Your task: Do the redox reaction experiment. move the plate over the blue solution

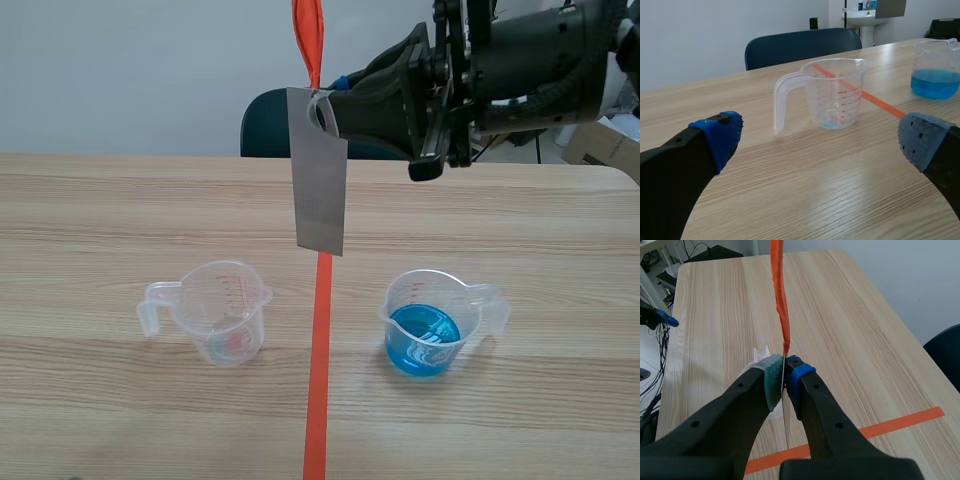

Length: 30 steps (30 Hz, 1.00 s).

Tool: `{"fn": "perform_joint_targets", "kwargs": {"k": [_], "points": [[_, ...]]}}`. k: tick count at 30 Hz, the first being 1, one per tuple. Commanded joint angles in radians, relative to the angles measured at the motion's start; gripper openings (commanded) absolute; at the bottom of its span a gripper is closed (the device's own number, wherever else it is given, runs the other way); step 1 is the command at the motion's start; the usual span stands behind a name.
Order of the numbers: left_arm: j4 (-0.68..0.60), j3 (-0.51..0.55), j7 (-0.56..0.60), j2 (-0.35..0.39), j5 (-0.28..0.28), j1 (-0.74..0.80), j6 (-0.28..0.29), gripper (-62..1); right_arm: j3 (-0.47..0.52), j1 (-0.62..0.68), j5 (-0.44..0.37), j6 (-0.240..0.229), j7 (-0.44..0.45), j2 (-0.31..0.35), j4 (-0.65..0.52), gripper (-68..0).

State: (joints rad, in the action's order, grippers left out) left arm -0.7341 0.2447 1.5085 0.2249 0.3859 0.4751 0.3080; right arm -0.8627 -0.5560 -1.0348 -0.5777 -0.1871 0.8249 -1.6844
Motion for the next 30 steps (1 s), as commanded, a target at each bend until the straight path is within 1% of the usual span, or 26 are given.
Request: {"fn": "perform_joint_targets", "kwargs": {"k": [1,2,4,6,9,11,15,16,18,21,22,23,25,27,28,30], "points": [[-0.050,0.002,0.045,0.029,-0.008,0.031,0.001,-7.9,0.004,-0.028,-0.029,-0.002,0.023,0.022,-0.017,-66.9],[-0.075,0.002,0.045,0.041,-0.008,0.050,0.000,-13.7,0.004,-0.028,-0.037,-0.018,0.028,0.033,-0.017,-66.9],[-0.128,0.002,0.045,0.068,-0.008,0.087,0.000,-23.2,0.004,-0.026,-0.053,-0.055,0.037,0.056,-0.017,-66.9],[-0.172,0.002,0.045,0.098,-0.008,0.117,0.000,-28.6,0.004,-0.026,-0.060,-0.069,0.046,0.077,-0.017,-66.9],[-0.234,0.002,0.045,0.154,-0.008,0.160,0.000,-34.1,0.004,-0.026,-0.076,-0.071,0.065,0.113,-0.017,-66.9],[-0.273,0.002,0.045,0.196,-0.008,0.182,0.000,-37.3,0.004,-0.026,-0.077,-0.083,0.086,0.137,-0.019,-66.9],[-0.335,0.002,0.045,0.285,-0.008,0.212,0.001,-46.5,0.004,-0.026,-0.077,-0.099,0.124,0.185,-0.028,-66.9],[-0.344,0.002,0.045,0.309,-0.008,0.214,0.001,-47.9,0.004,-0.026,-0.078,-0.105,0.131,0.194,-0.028,-66.9],[-0.360,0.002,0.045,0.357,-0.008,0.215,0.001,-48.4,0.004,-0.026,-0.078,-0.108,0.143,0.214,-0.032,-66.9],[-0.376,0.002,0.045,0.428,-0.009,0.215,0.002,-48.8,0.004,-0.025,-0.086,-0.134,0.151,0.241,-0.037,-66.9],[-0.380,0.002,0.045,0.452,-0.013,0.215,0.006,-50.3,0.004,-0.023,-0.095,-0.134,0.153,0.251,-0.037,-66.9],[-0.384,0.002,0.045,0.476,-0.029,0.215,0.021,-51.8,0.004,-0.022,-0.101,-0.135,0.160,0.262,-0.037,-66.9],[-0.393,0.002,0.024,0.525,-0.087,0.215,0.060,-52.5,0.004,-0.016,-0.103,-0.135,0.176,0.282,-0.037,-66.9],[-0.402,0.002,0.001,0.569,-0.143,0.214,0.084,-52.5,0.004,-0.003,-0.102,-0.157,0.204,0.304,-0.037,-66.9],[-0.407,0.002,-0.003,0.590,-0.163,0.214,0.091,-52.5,0.003,0.001,-0.102,-0.168,0.211,0.315,-0.037,-66.9],[-0.421,0.002,-0.012,0.628,-0.193,0.214,0.109,-54.0,0.003,0.014,-0.102,-0.168,0.234,0.338,-0.038,-66.9]]}}
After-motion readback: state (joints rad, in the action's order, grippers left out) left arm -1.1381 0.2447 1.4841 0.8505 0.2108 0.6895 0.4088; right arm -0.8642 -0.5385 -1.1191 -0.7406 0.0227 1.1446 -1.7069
